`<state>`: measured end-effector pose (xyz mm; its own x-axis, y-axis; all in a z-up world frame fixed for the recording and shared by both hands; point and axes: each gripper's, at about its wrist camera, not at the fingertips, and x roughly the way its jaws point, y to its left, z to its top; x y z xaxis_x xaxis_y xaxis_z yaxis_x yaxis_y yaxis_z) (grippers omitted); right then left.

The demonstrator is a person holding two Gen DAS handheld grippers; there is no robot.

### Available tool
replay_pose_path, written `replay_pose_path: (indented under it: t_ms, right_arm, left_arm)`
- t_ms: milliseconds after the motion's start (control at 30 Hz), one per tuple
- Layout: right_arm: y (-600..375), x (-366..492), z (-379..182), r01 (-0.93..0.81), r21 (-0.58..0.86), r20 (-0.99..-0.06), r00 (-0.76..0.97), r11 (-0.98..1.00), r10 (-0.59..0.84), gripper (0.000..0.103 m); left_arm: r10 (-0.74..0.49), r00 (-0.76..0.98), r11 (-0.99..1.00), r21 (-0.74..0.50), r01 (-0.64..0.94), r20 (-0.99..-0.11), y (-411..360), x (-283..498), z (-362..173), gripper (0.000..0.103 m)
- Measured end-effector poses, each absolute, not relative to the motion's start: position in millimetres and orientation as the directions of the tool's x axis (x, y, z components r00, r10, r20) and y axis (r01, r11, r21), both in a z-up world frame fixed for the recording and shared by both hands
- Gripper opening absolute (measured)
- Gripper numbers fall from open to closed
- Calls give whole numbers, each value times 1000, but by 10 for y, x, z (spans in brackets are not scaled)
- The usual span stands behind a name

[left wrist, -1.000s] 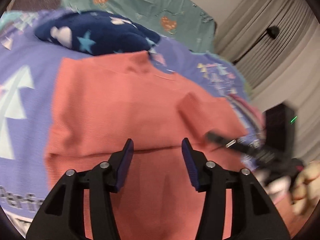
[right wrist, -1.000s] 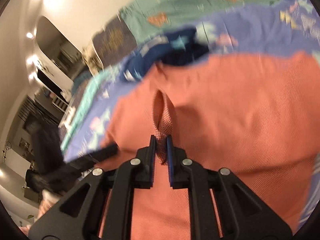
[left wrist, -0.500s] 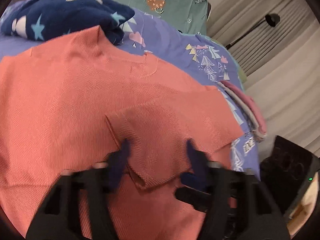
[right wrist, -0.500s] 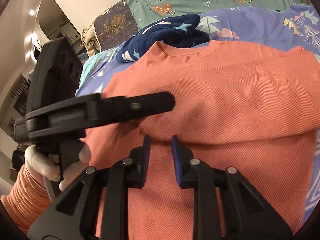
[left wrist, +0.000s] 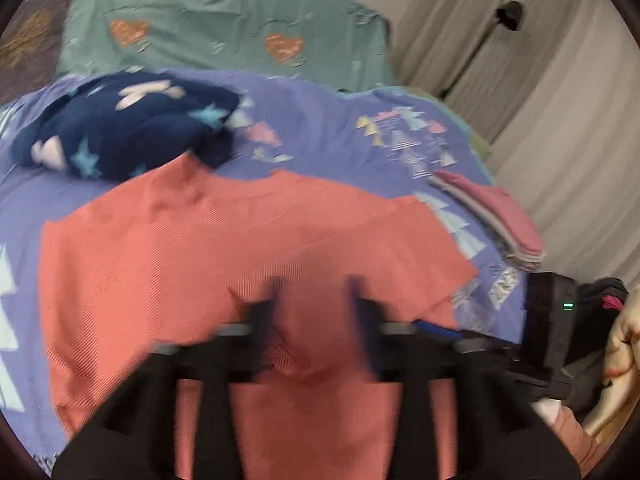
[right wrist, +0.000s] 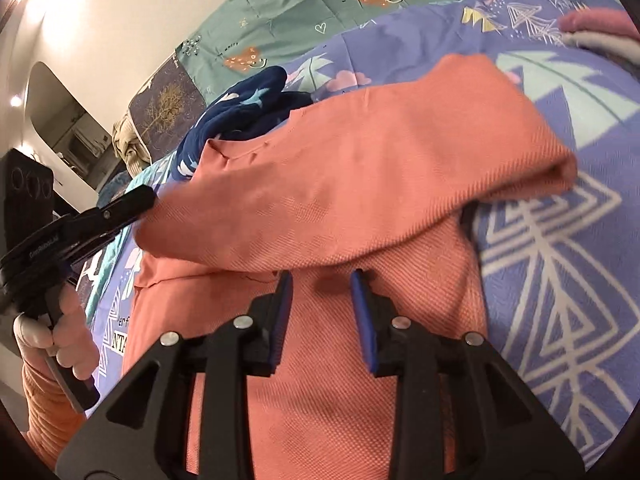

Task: Fold small clothes

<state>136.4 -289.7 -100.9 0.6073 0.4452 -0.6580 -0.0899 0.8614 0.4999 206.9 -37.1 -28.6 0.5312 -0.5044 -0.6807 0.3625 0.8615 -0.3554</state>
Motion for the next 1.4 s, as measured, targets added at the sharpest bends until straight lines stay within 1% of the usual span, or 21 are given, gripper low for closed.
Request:
replay_pose_path:
  t_ms: [67, 133, 267, 300, 333, 367, 433, 500, 733, 800, 833, 867, 900, 933, 967, 1000, 1067, 1267, 1300, 1333, 1400]
  right_arm:
    - [-2877, 1363, -1009, -97, 492, -657, 611, 865, 442, 32]
    - [-2867, 1371, -1020, -103, 488, -656, 611, 866, 443, 35]
    - [-2868, 1362, -1027, -107, 493, -650, 615, 863, 447, 35]
    - [-2874, 1361, -1031, -107, 497, -647, 616, 861, 450, 35]
    - [-2880, 1359, -1035, -107, 500, -644, 617, 859, 452, 35]
    - [-2885, 1363, -1037, -107, 504, -642, 618, 857, 455, 35]
    - [-2897, 1361, -1041, -108, 512, -636, 619, 852, 461, 35]
    - [-2902, 1357, -1039, -108, 516, -634, 620, 850, 463, 35]
    - [-2941, 1429, -873, -92, 486, -639, 641, 869, 425, 34]
    - [-2938, 1503, -835, -79, 455, -656, 643, 887, 394, 31]
    - [-2945, 1550, -819, -75, 450, -658, 646, 890, 387, 26]
    - [-2963, 1579, -813, -67, 446, -658, 652, 893, 378, 25]
    - [-2990, 1605, -813, -52, 437, -660, 659, 898, 360, 25]
    - [-3034, 1623, -859, -17, 417, -678, 661, 909, 323, 21]
    - [-3068, 1636, -909, 4, 414, -689, 655, 910, 310, 11]
    - [-3105, 1624, -976, 13, 428, -689, 652, 904, 317, 9]
    - [-3138, 1581, -1016, 7, 453, -671, 660, 891, 336, 8]
    - [-3099, 1559, -1031, -1, 430, -678, 660, 903, 323, 9]
    - [-3083, 1552, -1028, -5, 422, -679, 661, 907, 320, 10]
    - [-3069, 1550, -1021, -8, 415, -680, 661, 910, 316, 11]
    - [-3047, 1550, -1010, -12, 403, -684, 661, 915, 310, 13]
  left_arm:
    - [-478, 514, 877, -353, 325, -712, -274, 2082, -445, 55]
    - [-481, 459, 876, -393, 278, -747, -221, 2139, -669, 55]
    - [-484, 453, 875, -395, 281, -749, -305, 2213, -793, 55]
    - [-491, 451, 870, -397, 292, -745, -344, 2238, -788, 43]
    - [-513, 440, 856, -407, 318, -737, -407, 2265, -776, 7]
    - [-523, 431, 849, -409, 333, -735, -454, 2280, -769, 3]
    - [-530, 453, 844, -394, 364, -716, -533, 2264, -670, 3]
    - [-531, 506, 841, -348, 414, -680, -619, 2209, -415, 2]
    - [-554, 637, 824, -247, 509, -536, -608, 2078, 690, 3]
    - [-549, 659, 827, -219, 518, -514, -593, 2067, 886, 3]
    - [-543, 668, 830, -206, 518, -510, -578, 2063, 935, 3]
    - [-532, 678, 836, -190, 515, -507, -547, 2049, 973, 3]
    - [-518, 686, 844, -178, 505, -510, -507, 2038, 983, 3]
    - [-500, 694, 855, -168, 491, -517, -460, 2035, 965, 3]
    - [-469, 703, 872, -156, 463, -534, -343, 2040, 915, 3]
    - [-445, 707, 886, -151, 439, -549, -238, 2051, 855, 3]
    - [-389, 716, 913, -137, 385, -580, -3, 2074, 711, 3]
    - [-268, 636, 963, -194, 186, -724, 733, 2282, -38, 4]
    - [-245, 627, 970, -188, 157, -740, 788, 2298, -135, 8]
    - [-199, 626, 980, -163, 115, -754, 854, 2303, -231, 7]
    - [-159, 634, 987, -133, 89, -756, 919, 2256, -300, 8]
